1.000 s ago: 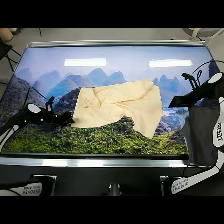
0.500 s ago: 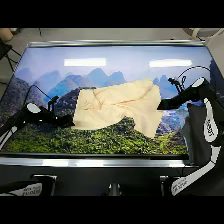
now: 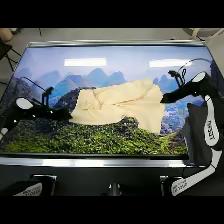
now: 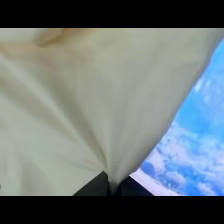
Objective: Fold the shirts.
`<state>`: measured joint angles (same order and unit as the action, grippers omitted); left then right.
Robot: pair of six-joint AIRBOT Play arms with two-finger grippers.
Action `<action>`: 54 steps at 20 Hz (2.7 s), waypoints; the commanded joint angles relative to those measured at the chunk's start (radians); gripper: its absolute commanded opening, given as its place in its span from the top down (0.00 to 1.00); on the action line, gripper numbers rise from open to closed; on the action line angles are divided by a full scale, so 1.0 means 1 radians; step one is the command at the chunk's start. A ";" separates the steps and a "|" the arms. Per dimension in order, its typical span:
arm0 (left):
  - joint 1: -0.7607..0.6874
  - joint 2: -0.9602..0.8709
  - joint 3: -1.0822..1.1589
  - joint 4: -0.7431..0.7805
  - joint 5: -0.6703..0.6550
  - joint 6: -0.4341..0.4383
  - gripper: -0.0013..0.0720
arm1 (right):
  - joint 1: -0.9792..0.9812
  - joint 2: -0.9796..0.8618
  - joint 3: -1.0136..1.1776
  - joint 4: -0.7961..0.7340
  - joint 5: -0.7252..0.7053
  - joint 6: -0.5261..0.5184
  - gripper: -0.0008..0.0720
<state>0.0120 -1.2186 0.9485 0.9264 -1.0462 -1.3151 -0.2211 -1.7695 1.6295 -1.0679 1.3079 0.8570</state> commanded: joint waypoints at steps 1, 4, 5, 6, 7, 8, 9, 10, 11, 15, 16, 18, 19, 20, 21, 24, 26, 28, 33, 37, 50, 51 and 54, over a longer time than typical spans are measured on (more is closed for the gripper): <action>0.026 0.172 0.222 -0.002 0.058 -0.028 0.95 | 0.000 0.232 0.111 0.005 -0.053 -0.016 0.96; 0.096 0.373 0.528 0.031 0.209 -0.047 0.95 | 0.000 0.556 0.212 -0.016 -0.176 -0.037 0.96; 0.120 0.433 0.616 0.074 0.272 -0.047 0.95 | 0.000 0.664 0.217 -0.038 -0.245 -0.046 0.96; 0.138 0.486 0.680 0.111 0.315 -0.047 0.95 | 0.000 0.768 0.217 -0.056 -0.309 -0.046 0.96; 0.150 0.527 0.711 0.129 0.342 -0.060 0.95 | 0.000 0.850 0.217 -0.068 -0.344 -0.043 0.96; 0.158 0.565 0.719 0.129 0.357 -0.096 0.95 | 0.000 0.917 0.217 -0.068 -0.350 -0.038 0.96; 0.157 0.590 0.719 0.130 0.344 -0.122 0.95 | 0.000 0.965 0.217 -0.068 -0.341 -0.033 0.96; 0.157 0.605 0.719 0.130 0.314 -0.129 0.95 | 0.000 0.999 0.217 -0.069 -0.330 -0.031 0.96; 0.157 0.609 0.719 0.130 0.285 -0.129 0.95 | 0.000 1.025 0.217 -0.069 -0.323 -0.031 0.96; 0.157 0.607 0.719 0.188 0.231 -0.129 0.95 | 0.000 1.057 0.217 -0.071 -0.302 -0.026 0.96; 0.157 0.607 0.719 0.215 0.218 -0.129 0.95 | 0.000 1.051 0.217 -0.091 -0.285 0.004 0.96; 0.157 0.594 0.717 0.256 0.161 -0.129 0.95 | 0.000 1.026 0.217 -0.156 -0.241 0.094 0.96; 0.157 0.580 0.708 0.262 0.119 -0.130 0.95 | 0.000 1.002 0.217 -0.167 -0.206 0.100 0.96; 0.157 0.557 0.687 0.260 0.068 -0.140 0.95 | 0.000 0.963 0.217 -0.173 -0.154 0.099 0.96; 0.156 0.532 0.655 0.260 0.016 -0.156 0.95 | 0.000 0.913 0.217 -0.174 -0.090 0.099 0.96; 0.156 0.426 0.479 0.261 -0.056 -0.155 0.95 | 0.002 0.679 0.217 -0.171 0.140 0.100 0.96; 0.153 0.329 0.354 0.260 -0.033 -0.147 0.95 | 0.012 0.497 0.194 -0.175 0.170 0.128 0.96; 0.145 0.205 0.256 0.258 0.013 -0.134 0.95 | 0.079 0.312 0.165 -0.269 0.150 0.157 0.96; 0.129 -0.161 0.276 0.247 0.117 -0.120 0.95 | 0.230 -0.015 0.164 -0.304 -0.207 0.303 0.96; 0.120 -0.317 0.362 0.245 0.230 -0.121 0.95 | 0.228 -0.113 0.164 -0.269 -0.467 0.351 0.96; 0.063 -0.353 0.310 0.344 -0.276 0.007 0.95 | 0.151 -0.011 0.004 -0.281 0.185 0.216 0.96; 0.053 -0.353 0.286 0.347 -0.264 0.007 0.95 | 0.151 -0.011 -0.042 -0.278 0.185 0.216 0.96; 0.045 -0.354 0.250 0.368 -0.216 0.006 0.95 | 0.151 -0.011 -0.133 -0.288 0.166 0.228 0.96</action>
<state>0.0711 -1.5711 1.2461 1.2633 -1.2648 -1.3109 -0.0692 -1.7821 1.5806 -1.3544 1.4376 1.0702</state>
